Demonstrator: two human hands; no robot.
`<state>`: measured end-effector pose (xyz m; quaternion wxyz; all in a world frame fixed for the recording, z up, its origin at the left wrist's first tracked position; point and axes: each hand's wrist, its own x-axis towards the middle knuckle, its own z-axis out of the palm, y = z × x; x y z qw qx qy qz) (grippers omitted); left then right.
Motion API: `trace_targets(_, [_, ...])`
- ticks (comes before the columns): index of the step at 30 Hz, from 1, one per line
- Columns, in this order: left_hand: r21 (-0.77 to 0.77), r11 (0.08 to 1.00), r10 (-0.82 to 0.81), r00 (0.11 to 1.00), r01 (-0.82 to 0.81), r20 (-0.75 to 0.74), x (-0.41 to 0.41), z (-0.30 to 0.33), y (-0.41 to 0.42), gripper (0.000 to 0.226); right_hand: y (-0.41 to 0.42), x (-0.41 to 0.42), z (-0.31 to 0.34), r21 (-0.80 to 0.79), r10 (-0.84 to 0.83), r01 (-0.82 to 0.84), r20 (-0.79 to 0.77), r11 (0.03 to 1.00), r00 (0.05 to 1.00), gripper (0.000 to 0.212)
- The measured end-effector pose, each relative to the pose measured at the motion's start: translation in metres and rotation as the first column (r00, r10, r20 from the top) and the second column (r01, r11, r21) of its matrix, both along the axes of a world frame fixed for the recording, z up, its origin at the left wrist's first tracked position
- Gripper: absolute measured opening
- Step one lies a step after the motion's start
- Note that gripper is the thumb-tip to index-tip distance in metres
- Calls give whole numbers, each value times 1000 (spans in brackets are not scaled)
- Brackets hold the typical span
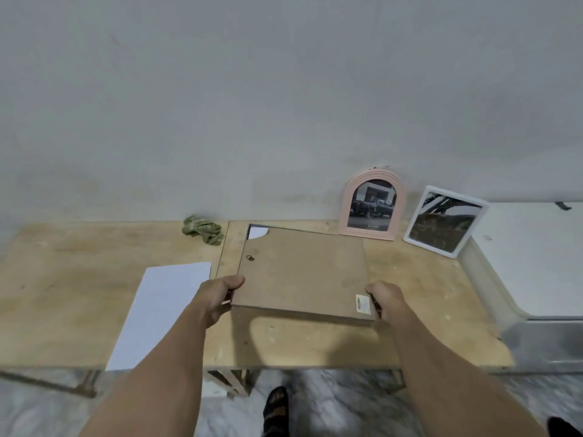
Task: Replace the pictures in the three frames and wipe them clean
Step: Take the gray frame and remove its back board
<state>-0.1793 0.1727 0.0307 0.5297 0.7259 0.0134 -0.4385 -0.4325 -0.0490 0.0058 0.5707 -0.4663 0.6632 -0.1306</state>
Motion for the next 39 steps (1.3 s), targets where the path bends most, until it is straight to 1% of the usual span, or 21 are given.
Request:
trace_targets(3, [91, 995, -50, 999, 48, 15, -5, -30, 13, 24, 2, -5, -32, 25, 52, -49, -110, 998, 993, 15])
trace_targets(6, [194, 980, -42, 999, 36, 30, -11, -60, 21, 29, 6, -5, -76, 60, 157, -148, -190, 987, 969, 24])
trace_targets(8, [249, 968, -38, 999, 28, 37, -13, -75, 23, 28, 14, -2, -87, 56, 174, -166, -235, 985, 956, 25])
trace_targets(11, [270, 963, -7, 1000, -1, 28, -16, -98, 26, 29, 22, 4, -97, 34, 186, -184, -245, 982, 952, 20])
trace_targets(13, [293, 956, -5, 998, -14, 65, -17, -112, 27, 27, 25, 8, -108, 17, 224, -230, -312, 973, 923, 31])
trace_targets(15, [341, 940, -22, 992, -21, 123, -17, -124, 30, 19, 31, 13, -113, -20, 189, -212, -377, 977, 906, 34])
trace_targets(16, [365, 931, -39, 989, -16, 143, -18, -127, 31, 11, 33, 14, -116, -22, 162, -184, -379, 983, 911, 33])
trace_targets(17, [388, 922, -57, 987, -7, 151, -17, -131, 32, 8, 36, 16, -119, -25, 138, -159, -377, 987, 916, 31])
trace_targets(20, [447, 895, -74, 984, -7, 162, -12, -145, 33, 19, 41, 17, -119, -42, 107, -133, -384, 990, 917, 26])
trace_targets(23, [471, 881, -103, 953, -45, 284, -13, -138, 22, 25, 45, 18, -112, -110, 122, -181, -405, 977, 906, 22])
trace_targets(26, [460, 888, -214, 877, -9, 431, -5, -130, 4, 23, 56, 12, -111, -184, 191, -268, -354, 946, 915, 19])
trace_targets(27, [453, 891, -267, 841, 31, 470, -2, -128, -4, 23, 62, 8, -114, -188, 241, -321, -354, 928, 904, 22])
trace_targets(28, [454, 887, -332, 800, 85, 499, 4, -128, -13, 24, 68, 4, -116, -173, 286, -372, -379, 912, 880, 31])
trace_targets(29, [472, 870, -404, 751, 139, 522, 8, -127, -22, 27, 73, 1, -119, -158, 332, -428, -420, 890, 845, 45])
trace_targets(31, [557, 795, -562, 641, 242, 523, 15, -129, -41, 34, 81, -1, -124, -117, 390, -516, -519, 849, 760, 77])
trace_targets(32, [608, 742, -635, 588, 283, 501, 17, -131, -48, 37, 85, -1, -124, -104, 403, -545, -562, 832, 723, 87])
trace_targets(34, [682, 656, -732, 495, 324, 468, 20, -139, -63, 42, 87, -1, -128, -117, 407, -588, -615, 801, 676, 89])
trace_targets(35, [706, 633, -748, 488, 319, 450, 20, -141, -67, 47, 88, 0, -130, -133, 401, -597, -625, 791, 670, 86])
trace_targets(36, [718, 627, -744, 506, 302, 436, 21, -144, -72, 52, 87, 0, -133, -142, 395, -598, -629, 789, 670, 85])
trace_targets(37, [723, 631, -730, 532, 281, 429, 22, -145, -75, 57, 85, 0, -135, -141, 405, -611, -631, 779, 661, 88])
trace_targets(39, [733, 629, -707, 583, 260, 399, 23, -144, -81, 64, 82, 0, -136, -91, 481, -662, -616, 744, 625, 103])
